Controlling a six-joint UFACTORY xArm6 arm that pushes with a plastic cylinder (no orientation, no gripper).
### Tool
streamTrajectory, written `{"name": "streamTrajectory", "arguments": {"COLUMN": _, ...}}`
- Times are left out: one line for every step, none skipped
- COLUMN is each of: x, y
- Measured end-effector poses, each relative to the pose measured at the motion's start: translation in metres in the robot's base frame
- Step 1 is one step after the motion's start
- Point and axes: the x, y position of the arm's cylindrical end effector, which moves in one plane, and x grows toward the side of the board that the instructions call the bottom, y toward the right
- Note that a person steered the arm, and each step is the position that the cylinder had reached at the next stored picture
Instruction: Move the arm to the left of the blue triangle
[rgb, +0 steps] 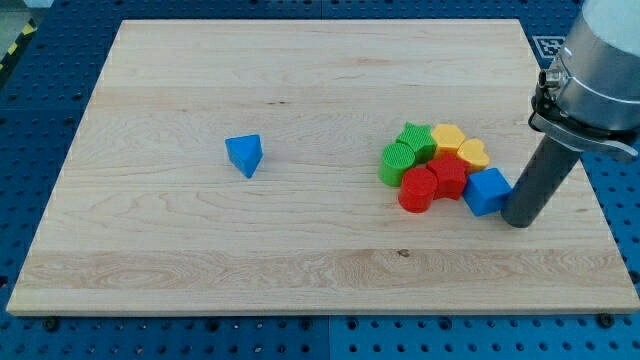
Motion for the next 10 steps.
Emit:
{"name": "streamTrajectory", "arguments": {"x": 0.023, "y": 0.016}}
{"name": "streamTrajectory", "arguments": {"x": 0.024, "y": 0.016}}
{"name": "streamTrajectory", "arguments": {"x": 0.03, "y": 0.014}}
{"name": "streamTrajectory", "arguments": {"x": 0.053, "y": -0.01}}
{"name": "streamTrajectory", "arguments": {"x": 0.055, "y": -0.034}}
{"name": "streamTrajectory", "arguments": {"x": 0.055, "y": -0.062}}
{"name": "streamTrajectory", "arguments": {"x": 0.057, "y": -0.096}}
{"name": "streamTrajectory", "arguments": {"x": 0.063, "y": -0.111}}
{"name": "streamTrajectory", "arguments": {"x": 0.076, "y": -0.116}}
{"name": "streamTrajectory", "arguments": {"x": 0.086, "y": -0.122}}
